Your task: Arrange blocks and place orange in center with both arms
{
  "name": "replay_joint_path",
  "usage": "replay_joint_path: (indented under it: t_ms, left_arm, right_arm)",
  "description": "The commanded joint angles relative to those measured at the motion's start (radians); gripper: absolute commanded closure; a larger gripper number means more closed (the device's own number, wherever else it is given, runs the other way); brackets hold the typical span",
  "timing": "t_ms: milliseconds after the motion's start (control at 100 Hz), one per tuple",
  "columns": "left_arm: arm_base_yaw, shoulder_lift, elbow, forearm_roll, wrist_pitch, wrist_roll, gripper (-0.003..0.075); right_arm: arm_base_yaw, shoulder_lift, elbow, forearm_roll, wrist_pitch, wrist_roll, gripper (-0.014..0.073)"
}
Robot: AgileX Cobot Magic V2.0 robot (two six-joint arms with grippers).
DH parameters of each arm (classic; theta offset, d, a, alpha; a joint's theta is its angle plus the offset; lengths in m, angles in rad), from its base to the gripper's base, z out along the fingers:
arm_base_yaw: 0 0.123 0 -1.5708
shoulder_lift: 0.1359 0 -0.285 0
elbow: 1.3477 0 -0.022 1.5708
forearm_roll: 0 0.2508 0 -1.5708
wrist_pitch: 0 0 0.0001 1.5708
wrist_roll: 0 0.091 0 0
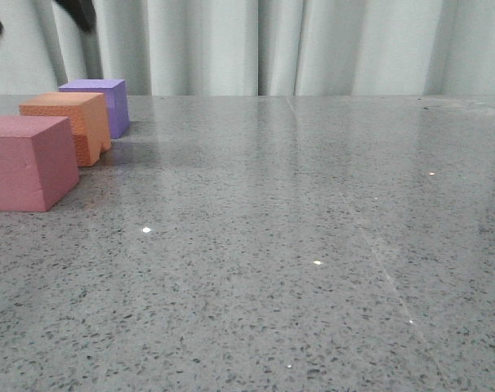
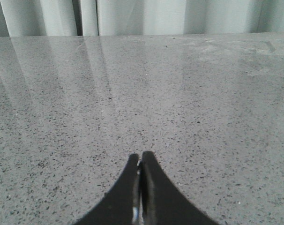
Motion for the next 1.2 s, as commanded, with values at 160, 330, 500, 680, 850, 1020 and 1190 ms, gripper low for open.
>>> replay_joint_path:
  t_ms: [160,330,500,680,850,1020,1190]
  left_arm:
    - [0.004,-0.317,0.144,0.119,-0.083,0.003,0.0102]
    - [0.004,-0.552,0.348,0.141,-0.121,0.003,0.0104]
    - [0.004,-0.779,0.527,0.164,-0.123,0.003,0.0228]
    - [0.004,-0.954,0.635,0.198,-0.115,0.003,0.0571]
    - [0.004,-1.030,0.670,0.238,-0.103,0.003,0.0739]
    - [0.004,-1.035,0.672,0.238,-0.097,0.003,0.0739]
    - [0.004,-1.035,0.672,0.238,-0.097,0.003,0.0739]
  right_arm:
    - [-0.006,-0.026,-0.014,0.004,-0.081,-0.005,0.0661]
    - [-0.006,-0.026,-0.014,0.004,-0.081,-0.005,0.0661]
    - [-0.006,-0.026,-0.014,0.004,-0.081,-0.005,0.0661]
    - [-0.006,-0.026,-0.014,0.004,-0.081,-0.005,0.0661]
    - [-0.006,-0.026,-0.014,0.004,-0.081,-0.005,0.0661]
    - [-0.006,-0.026,-0.014,0.004,-0.081,-0.005,0.0661]
    - [-0.006,-0.026,-0.014,0.004,-0.081,-0.005,0.0661]
